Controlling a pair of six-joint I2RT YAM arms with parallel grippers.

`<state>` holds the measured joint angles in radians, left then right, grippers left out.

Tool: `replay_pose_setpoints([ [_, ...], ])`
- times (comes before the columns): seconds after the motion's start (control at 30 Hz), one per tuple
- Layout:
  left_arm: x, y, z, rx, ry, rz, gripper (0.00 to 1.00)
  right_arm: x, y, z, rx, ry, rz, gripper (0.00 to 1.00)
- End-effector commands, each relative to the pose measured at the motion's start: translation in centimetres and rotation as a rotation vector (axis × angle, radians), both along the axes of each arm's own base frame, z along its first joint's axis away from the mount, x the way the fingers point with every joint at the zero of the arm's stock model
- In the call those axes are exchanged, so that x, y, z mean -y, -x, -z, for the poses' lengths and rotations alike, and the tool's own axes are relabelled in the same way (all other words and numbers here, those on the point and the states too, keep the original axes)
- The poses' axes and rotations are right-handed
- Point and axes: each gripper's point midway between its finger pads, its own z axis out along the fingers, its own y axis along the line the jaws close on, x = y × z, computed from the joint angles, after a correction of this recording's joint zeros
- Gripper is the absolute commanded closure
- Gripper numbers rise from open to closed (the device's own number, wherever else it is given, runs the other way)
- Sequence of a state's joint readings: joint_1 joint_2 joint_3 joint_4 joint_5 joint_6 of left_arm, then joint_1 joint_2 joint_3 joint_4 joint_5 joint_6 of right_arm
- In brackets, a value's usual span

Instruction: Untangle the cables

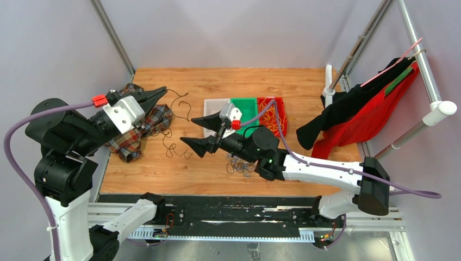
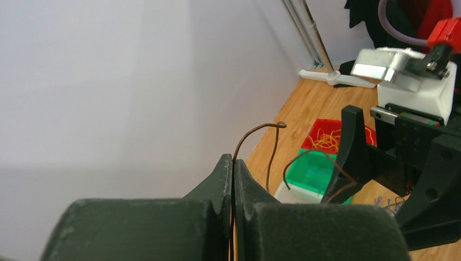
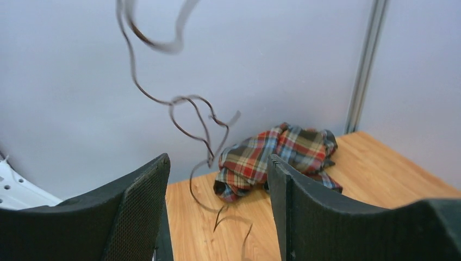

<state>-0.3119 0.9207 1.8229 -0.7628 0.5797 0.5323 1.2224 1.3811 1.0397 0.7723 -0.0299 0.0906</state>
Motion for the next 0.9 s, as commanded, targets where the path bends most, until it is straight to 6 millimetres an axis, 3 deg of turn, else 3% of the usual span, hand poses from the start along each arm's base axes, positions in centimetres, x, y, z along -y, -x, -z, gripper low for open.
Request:
replay_pose_setpoints([
  [0.0, 0.3, -0.2, 0.4, 0.004, -0.008, 0.014, 1.00, -1.1, 2.0, -4.2, 0.139, -0.033, -0.077, 0.34],
  [0.23, 0.4, -1.5, 2.4, -0.033, -0.031, -0.004, 0.99, -3.9, 4.2, -5.9, 0.202, -0.038, -0.173, 0.34],
  [0.53, 0.4, -1.2, 2.2, -0.029, -0.026, 0.002, 1.00, -7.7, 5.3, -4.5, 0.177, 0.020, -0.299, 0.41],
  [0.63, 0.4, -1.0, 2.2, -0.027, -0.024, 0.004, 1.00, -8.7, 5.0, -3.9, 0.156, 0.043, -0.302, 0.48],
  [0.77, 0.3, -0.9, 1.9, -0.020, -0.022, 0.001, 1.00, -9.6, 3.8, -2.7, 0.118, 0.069, -0.254, 0.73],
  [0.87, 0.3, -0.7, 1.5, -0.007, -0.019, 0.001, 1.00, -9.5, 2.4, -0.5, 0.085, 0.088, -0.185, 0.89],
])
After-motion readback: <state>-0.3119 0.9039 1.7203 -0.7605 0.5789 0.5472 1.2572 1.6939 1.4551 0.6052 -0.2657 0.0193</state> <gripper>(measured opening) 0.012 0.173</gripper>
